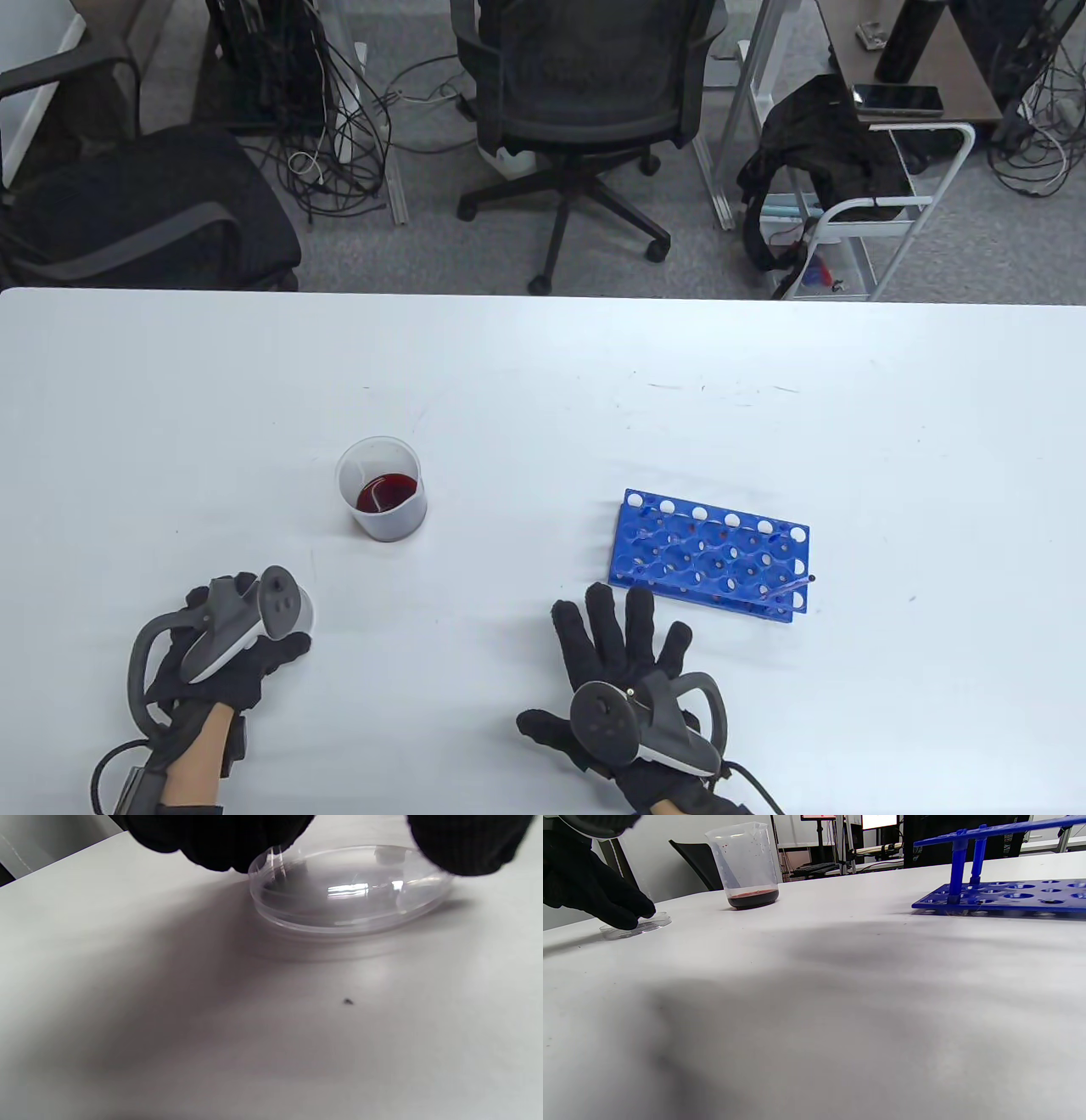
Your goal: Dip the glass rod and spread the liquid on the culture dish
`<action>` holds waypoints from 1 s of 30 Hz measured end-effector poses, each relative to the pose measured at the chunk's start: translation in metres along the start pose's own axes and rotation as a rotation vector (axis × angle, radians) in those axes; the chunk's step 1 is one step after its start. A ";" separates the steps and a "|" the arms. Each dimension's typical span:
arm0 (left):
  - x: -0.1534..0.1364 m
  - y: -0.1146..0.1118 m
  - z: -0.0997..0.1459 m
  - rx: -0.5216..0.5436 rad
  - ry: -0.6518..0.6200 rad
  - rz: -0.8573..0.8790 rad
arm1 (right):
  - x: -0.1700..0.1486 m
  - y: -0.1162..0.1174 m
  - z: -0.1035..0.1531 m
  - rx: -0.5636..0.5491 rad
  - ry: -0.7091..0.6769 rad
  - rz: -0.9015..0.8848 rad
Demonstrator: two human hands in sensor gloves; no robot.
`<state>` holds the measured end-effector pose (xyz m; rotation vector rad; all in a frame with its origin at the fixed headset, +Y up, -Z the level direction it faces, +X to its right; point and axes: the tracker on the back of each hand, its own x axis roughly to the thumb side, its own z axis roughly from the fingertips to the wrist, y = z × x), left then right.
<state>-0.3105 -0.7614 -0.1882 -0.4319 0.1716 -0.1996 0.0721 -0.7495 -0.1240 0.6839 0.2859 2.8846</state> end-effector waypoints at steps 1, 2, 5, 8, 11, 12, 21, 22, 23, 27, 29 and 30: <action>0.003 0.000 0.001 0.003 -0.008 -0.003 | 0.000 0.000 0.000 0.000 -0.001 0.001; 0.007 0.001 0.002 0.009 -0.023 -0.007 | 0.000 0.000 0.000 0.001 -0.001 0.001; 0.023 0.003 0.006 0.021 -0.073 -0.033 | 0.000 0.000 0.000 0.003 -0.002 0.002; 0.044 0.005 0.013 0.040 -0.146 -0.053 | 0.000 -0.001 0.000 0.000 -0.001 0.001; 0.069 0.007 0.021 0.063 -0.221 -0.085 | 0.000 -0.001 0.000 -0.001 0.001 -0.001; 0.077 0.007 0.025 0.070 -0.249 -0.091 | 0.000 -0.001 0.001 -0.002 0.002 -0.001; 0.138 0.010 0.051 0.099 -0.428 -0.173 | -0.001 -0.002 0.001 -0.007 0.010 0.001; 0.144 0.010 0.054 0.101 -0.444 -0.182 | -0.002 -0.002 0.001 -0.008 0.012 0.001; 0.149 0.009 0.057 0.107 -0.464 -0.192 | -0.002 -0.003 0.001 -0.008 0.014 0.000; 0.168 0.007 0.071 0.125 -0.535 -0.220 | -0.004 -0.003 0.001 -0.009 0.022 0.000; 0.178 0.004 0.082 0.137 -0.581 -0.236 | -0.005 -0.003 0.001 -0.009 0.026 -0.003; 0.183 0.003 0.086 0.143 -0.601 -0.242 | -0.005 -0.003 0.001 -0.008 0.028 -0.003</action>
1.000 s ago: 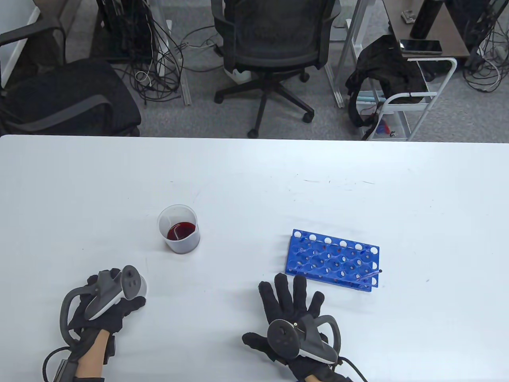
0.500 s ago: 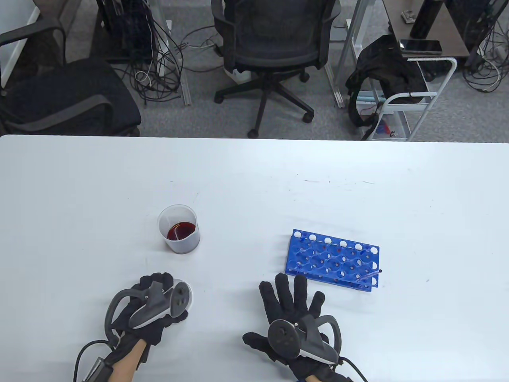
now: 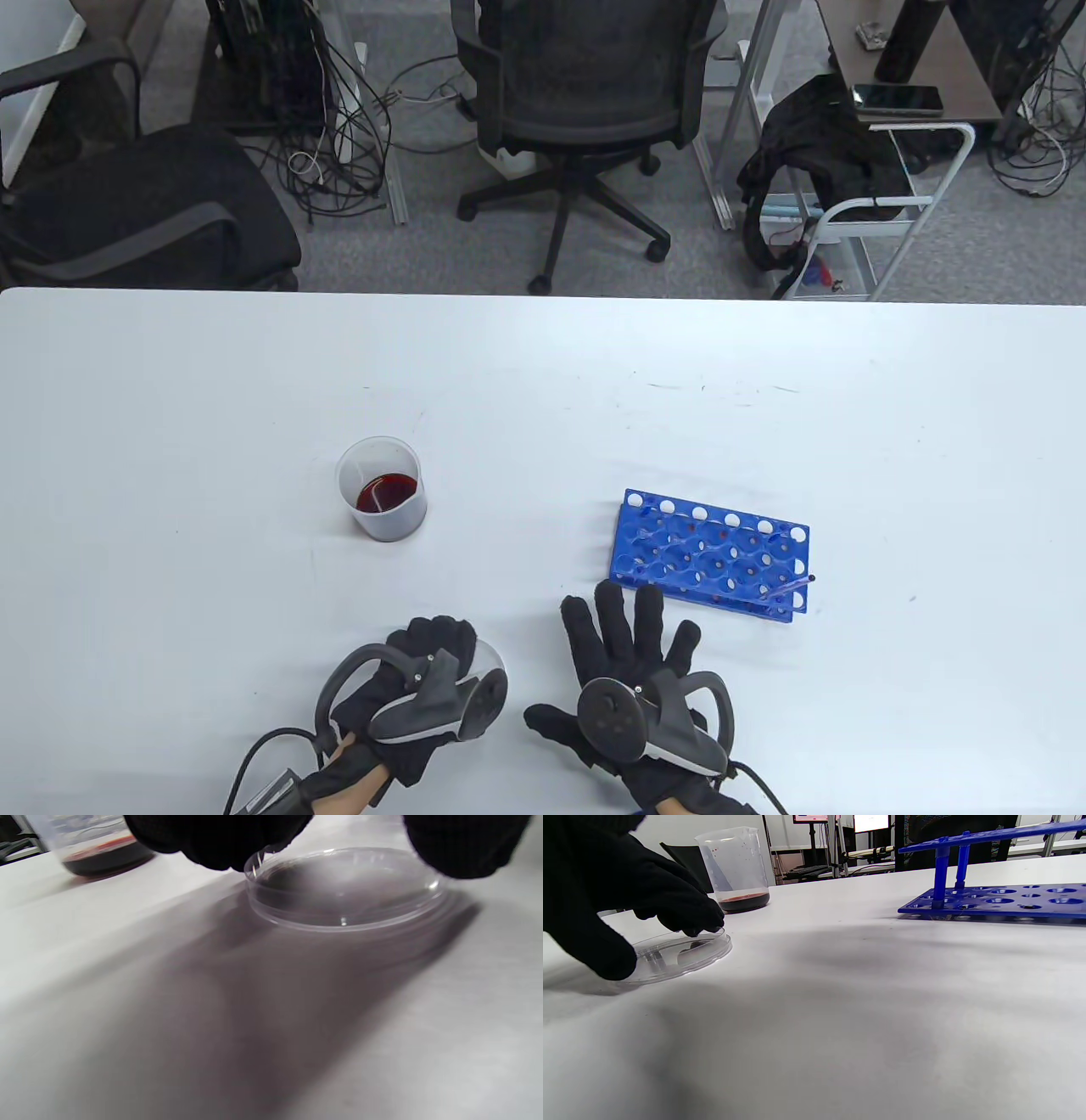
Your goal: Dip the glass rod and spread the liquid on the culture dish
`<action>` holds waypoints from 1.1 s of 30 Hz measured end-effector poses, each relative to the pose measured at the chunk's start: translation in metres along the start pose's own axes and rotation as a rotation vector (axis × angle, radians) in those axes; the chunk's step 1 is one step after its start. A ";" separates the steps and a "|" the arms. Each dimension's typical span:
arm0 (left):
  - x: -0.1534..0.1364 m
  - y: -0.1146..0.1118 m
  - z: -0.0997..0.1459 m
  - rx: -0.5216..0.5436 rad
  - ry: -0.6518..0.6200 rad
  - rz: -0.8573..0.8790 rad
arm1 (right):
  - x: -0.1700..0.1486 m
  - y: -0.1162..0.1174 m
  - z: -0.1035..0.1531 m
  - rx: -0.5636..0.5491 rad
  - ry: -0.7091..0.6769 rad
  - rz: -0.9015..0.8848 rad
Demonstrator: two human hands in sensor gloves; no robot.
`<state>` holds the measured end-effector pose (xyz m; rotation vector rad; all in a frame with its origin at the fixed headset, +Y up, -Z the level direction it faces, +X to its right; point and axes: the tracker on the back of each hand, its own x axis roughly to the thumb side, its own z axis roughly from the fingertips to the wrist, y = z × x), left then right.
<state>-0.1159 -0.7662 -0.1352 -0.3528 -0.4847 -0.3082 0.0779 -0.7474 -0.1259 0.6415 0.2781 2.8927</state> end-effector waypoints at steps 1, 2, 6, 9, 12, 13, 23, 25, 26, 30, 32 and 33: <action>0.006 0.000 0.001 0.007 -0.020 -0.008 | 0.000 0.000 0.000 0.001 0.001 0.000; 0.013 0.001 0.003 0.017 -0.044 -0.016 | -0.001 0.000 0.000 0.001 0.003 0.001; 0.028 0.001 0.006 0.026 -0.073 -0.039 | -0.001 -0.001 0.000 0.001 0.005 -0.001; 0.030 0.002 0.007 0.030 -0.082 -0.038 | -0.001 -0.001 0.000 0.002 0.006 -0.001; 0.028 0.001 0.007 0.021 -0.083 -0.041 | -0.002 -0.001 0.000 0.001 0.006 0.000; 0.026 0.001 0.008 0.010 -0.079 -0.052 | -0.002 -0.001 0.000 0.001 0.005 -0.001; -0.030 0.012 0.033 0.061 0.087 0.134 | -0.002 -0.001 0.000 -0.003 0.000 -0.007; -0.045 0.012 0.037 0.040 0.140 0.152 | -0.002 -0.001 0.000 -0.006 -0.001 -0.008; -0.050 0.011 0.038 0.028 0.157 0.160 | -0.002 -0.001 0.000 -0.006 0.000 -0.008; -0.081 0.002 0.047 0.064 0.272 0.188 | -0.002 -0.002 0.000 -0.018 0.003 -0.012; -0.090 -0.003 0.049 0.078 0.304 0.202 | -0.003 -0.002 0.000 -0.026 0.007 -0.018; -0.093 -0.005 0.050 0.077 0.311 0.211 | -0.004 -0.002 0.000 -0.031 0.008 -0.022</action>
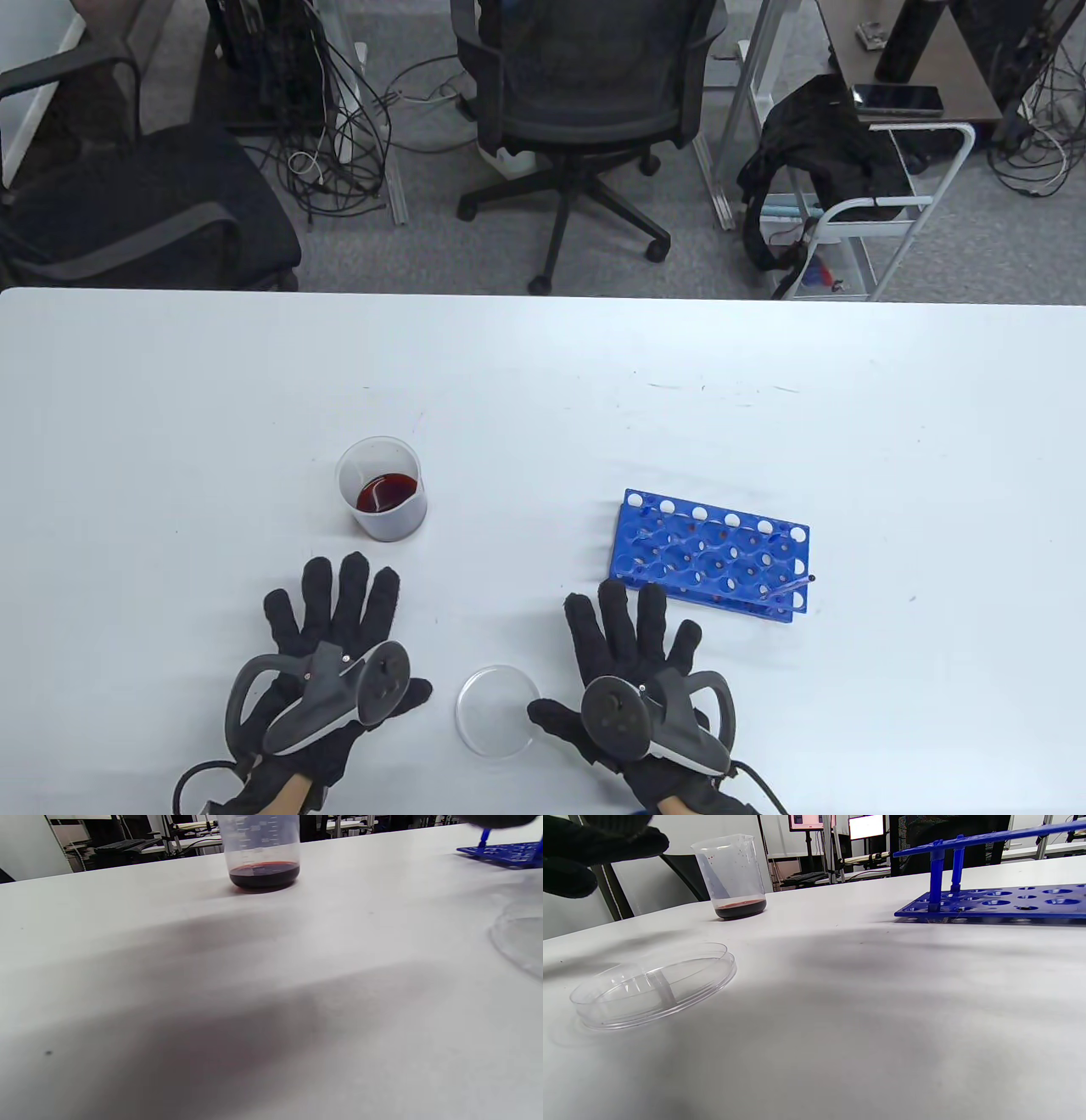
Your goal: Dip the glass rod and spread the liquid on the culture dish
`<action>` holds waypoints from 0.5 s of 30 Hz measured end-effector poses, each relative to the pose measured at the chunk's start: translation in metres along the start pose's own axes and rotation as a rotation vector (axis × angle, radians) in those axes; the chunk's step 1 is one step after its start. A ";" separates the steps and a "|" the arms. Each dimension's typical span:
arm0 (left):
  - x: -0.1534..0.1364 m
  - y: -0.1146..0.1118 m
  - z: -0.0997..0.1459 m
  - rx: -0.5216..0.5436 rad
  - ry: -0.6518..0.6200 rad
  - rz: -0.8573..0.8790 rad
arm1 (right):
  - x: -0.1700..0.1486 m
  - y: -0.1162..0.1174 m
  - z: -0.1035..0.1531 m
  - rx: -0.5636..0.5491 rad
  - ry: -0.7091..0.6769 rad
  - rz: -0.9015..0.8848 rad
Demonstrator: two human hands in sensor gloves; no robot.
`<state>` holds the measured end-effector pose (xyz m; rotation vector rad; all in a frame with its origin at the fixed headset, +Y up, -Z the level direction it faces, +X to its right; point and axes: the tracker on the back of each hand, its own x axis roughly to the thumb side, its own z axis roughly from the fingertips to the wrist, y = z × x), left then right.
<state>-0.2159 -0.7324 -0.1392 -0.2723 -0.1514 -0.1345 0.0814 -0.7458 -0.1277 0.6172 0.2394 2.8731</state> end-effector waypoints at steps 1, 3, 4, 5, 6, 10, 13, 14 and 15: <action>-0.003 -0.003 -0.001 -0.006 0.005 0.014 | -0.001 -0.001 0.000 -0.014 0.003 -0.007; -0.006 -0.007 -0.002 -0.024 0.007 0.025 | -0.002 -0.004 0.001 -0.062 0.009 -0.017; -0.007 -0.007 -0.003 -0.036 0.006 0.028 | -0.003 -0.006 0.002 -0.098 0.015 -0.022; -0.008 -0.007 -0.003 -0.038 0.007 0.033 | -0.005 -0.010 0.004 -0.145 0.024 -0.033; -0.008 -0.006 -0.002 -0.024 0.008 0.039 | -0.008 -0.014 0.006 -0.191 0.039 -0.045; -0.008 -0.003 0.000 -0.007 0.005 0.052 | -0.025 -0.036 0.021 -0.369 0.092 -0.124; -0.007 -0.004 0.000 -0.010 -0.002 0.054 | -0.041 -0.055 0.038 -0.568 0.170 -0.136; -0.007 -0.004 0.000 -0.012 -0.004 0.055 | -0.047 -0.060 0.042 -0.616 0.197 -0.132; -0.007 -0.004 0.000 -0.016 -0.007 0.055 | -0.055 -0.067 0.049 -0.676 0.234 -0.132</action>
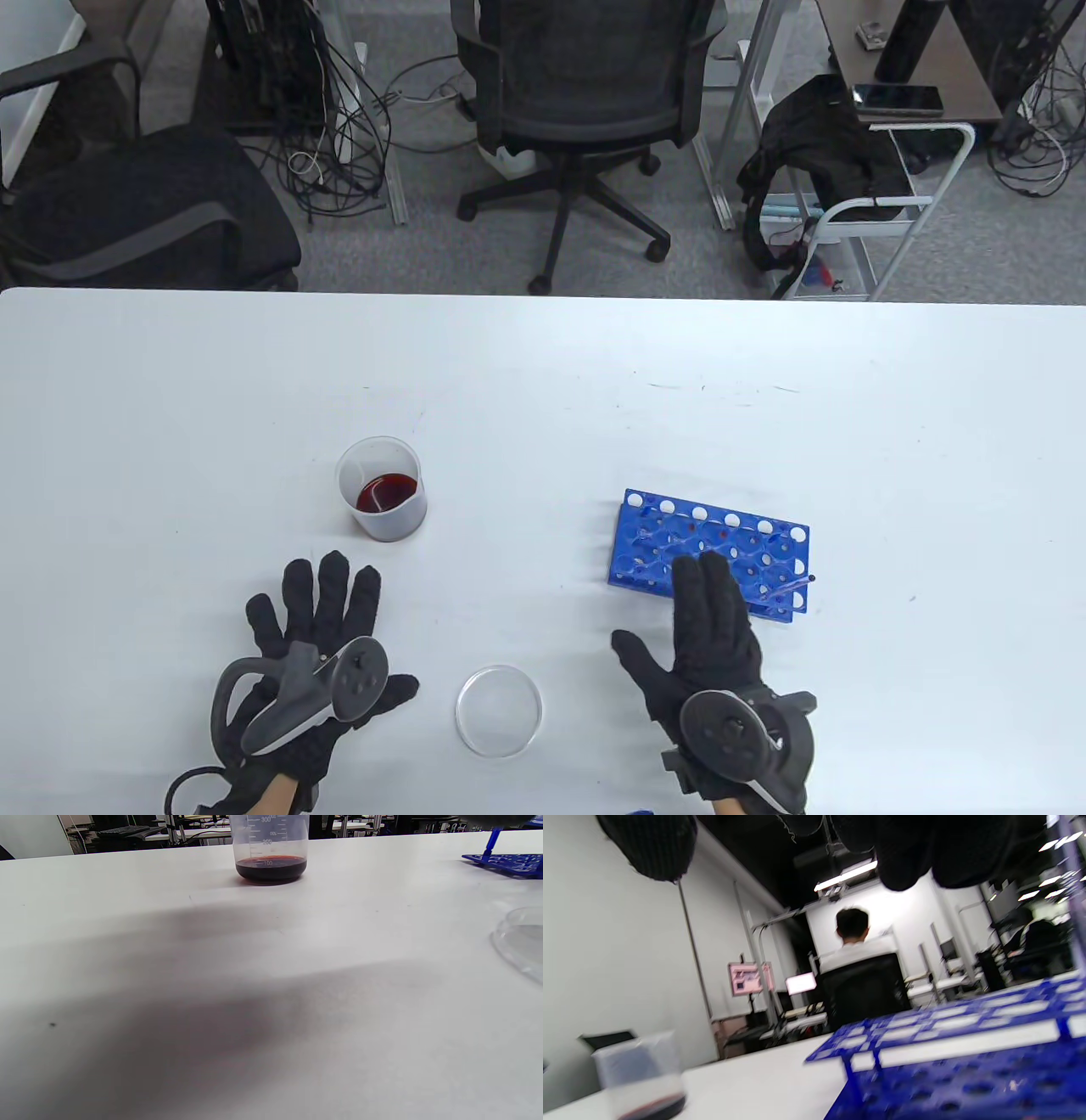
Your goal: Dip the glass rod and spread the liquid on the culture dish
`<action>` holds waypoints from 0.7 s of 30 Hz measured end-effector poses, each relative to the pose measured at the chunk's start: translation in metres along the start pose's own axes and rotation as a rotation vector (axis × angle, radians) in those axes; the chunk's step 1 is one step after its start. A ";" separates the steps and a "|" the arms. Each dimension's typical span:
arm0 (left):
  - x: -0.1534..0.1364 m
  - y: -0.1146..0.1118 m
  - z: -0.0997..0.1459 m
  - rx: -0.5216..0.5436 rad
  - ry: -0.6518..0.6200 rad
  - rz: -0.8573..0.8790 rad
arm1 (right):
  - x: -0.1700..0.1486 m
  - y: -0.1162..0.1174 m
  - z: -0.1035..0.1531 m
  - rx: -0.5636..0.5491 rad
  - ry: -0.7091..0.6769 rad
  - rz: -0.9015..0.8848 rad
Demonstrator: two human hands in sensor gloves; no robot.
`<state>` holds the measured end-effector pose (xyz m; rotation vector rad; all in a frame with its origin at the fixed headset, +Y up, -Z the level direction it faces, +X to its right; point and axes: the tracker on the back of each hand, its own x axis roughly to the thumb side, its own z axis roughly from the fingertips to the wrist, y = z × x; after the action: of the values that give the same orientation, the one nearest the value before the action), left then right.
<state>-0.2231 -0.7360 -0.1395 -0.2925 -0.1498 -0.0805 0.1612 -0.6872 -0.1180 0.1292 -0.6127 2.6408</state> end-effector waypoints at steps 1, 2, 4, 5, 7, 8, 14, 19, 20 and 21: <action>0.000 0.000 0.000 -0.004 -0.002 0.000 | -0.006 -0.006 0.000 -0.035 0.023 -0.006; 0.001 -0.001 0.000 -0.007 -0.003 -0.002 | -0.015 -0.013 -0.001 -0.080 0.060 -0.028; 0.002 -0.002 0.000 -0.021 -0.006 -0.010 | -0.028 -0.021 -0.001 -0.137 0.124 -0.054; 0.002 -0.002 0.000 -0.022 -0.007 -0.010 | -0.033 -0.024 -0.001 -0.151 0.146 -0.055; 0.002 -0.002 0.000 -0.024 -0.008 -0.010 | -0.046 -0.030 -0.002 -0.177 0.205 -0.043; 0.002 -0.001 0.000 -0.023 -0.008 -0.009 | -0.052 -0.032 -0.002 -0.188 0.231 -0.041; 0.004 -0.002 0.000 -0.032 -0.013 -0.010 | -0.074 -0.027 -0.005 -0.177 0.334 -0.044; 0.005 -0.002 0.000 -0.037 -0.016 -0.008 | -0.090 -0.012 -0.010 -0.160 0.393 -0.051; 0.005 -0.002 0.000 -0.037 -0.018 -0.009 | -0.094 -0.010 -0.011 -0.169 0.399 -0.046; 0.005 -0.002 0.000 -0.039 -0.019 -0.010 | -0.096 -0.008 -0.011 -0.174 0.403 -0.044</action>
<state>-0.2182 -0.7383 -0.1376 -0.3317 -0.1688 -0.0901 0.2519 -0.7121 -0.1424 -0.4246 -0.6826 2.4548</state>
